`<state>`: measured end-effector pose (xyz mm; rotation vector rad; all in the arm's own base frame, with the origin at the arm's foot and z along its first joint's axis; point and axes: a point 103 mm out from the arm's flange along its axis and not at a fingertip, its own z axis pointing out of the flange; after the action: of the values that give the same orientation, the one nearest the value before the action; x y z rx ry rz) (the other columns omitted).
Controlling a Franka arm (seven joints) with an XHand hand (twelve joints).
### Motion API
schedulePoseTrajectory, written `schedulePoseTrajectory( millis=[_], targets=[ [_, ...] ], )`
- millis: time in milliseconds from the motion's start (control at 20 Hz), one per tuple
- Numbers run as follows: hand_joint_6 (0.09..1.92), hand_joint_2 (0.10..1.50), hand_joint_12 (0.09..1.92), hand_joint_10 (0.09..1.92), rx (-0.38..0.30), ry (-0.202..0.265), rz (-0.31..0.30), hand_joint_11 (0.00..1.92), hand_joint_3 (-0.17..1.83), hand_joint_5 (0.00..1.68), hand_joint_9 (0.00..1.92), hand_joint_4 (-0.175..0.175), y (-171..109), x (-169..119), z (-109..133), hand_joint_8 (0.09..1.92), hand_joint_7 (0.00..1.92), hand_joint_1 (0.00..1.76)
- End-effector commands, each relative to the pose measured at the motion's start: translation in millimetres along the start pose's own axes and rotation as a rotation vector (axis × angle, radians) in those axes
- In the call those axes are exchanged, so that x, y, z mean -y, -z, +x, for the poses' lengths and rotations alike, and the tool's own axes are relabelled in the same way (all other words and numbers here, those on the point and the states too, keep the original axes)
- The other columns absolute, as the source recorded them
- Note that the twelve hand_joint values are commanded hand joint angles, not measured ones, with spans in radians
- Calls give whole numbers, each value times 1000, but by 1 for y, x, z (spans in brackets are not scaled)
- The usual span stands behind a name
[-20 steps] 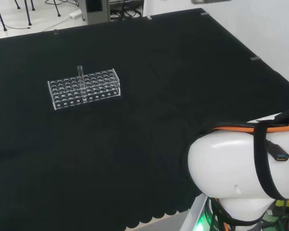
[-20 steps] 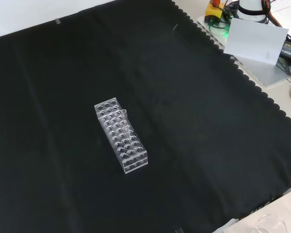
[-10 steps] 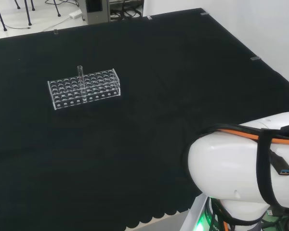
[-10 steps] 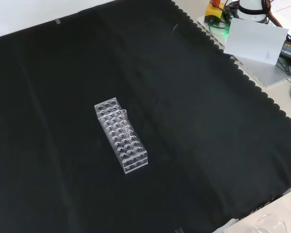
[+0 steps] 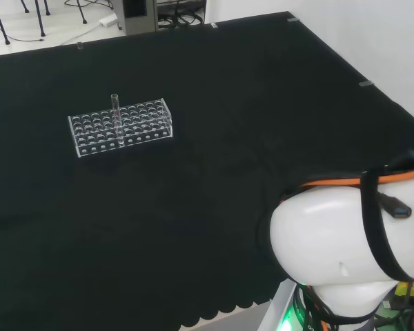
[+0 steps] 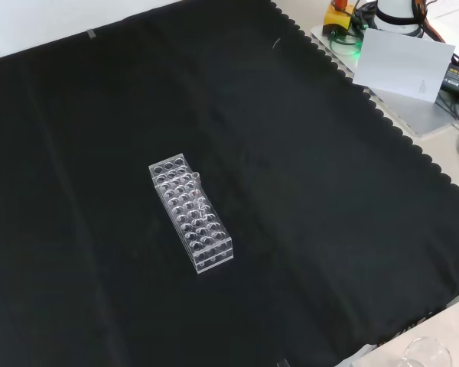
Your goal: Pick up the test tube.
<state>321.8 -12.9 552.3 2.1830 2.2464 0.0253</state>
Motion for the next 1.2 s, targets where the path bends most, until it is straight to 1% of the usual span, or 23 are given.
schedulePoseTrajectory(
  millis=[50,350,550,750,950,1200],
  targets=[
    [87,664,1359,1016,3,106,55,0,570,155,47,-54,-18,-59,27,874,61,786],
    [87,660,1414,1019,9,137,143,0,577,172,74,-55,-54,-92,41,882,81,802],
    [87,660,1443,1019,16,165,221,0,581,183,100,-55,-90,-122,59,881,87,810],
    [87,662,1463,1019,0,190,276,0,584,189,117,-56,-117,-142,79,881,94,819],
    [87,664,1472,1020,-6,205,305,0,586,195,130,-60,-137,-160,94,883,103,830],
    [87,665,1479,1020,-3,219,326,0,589,200,139,-62,-151,-176,107,886,115,836]
  ],
)
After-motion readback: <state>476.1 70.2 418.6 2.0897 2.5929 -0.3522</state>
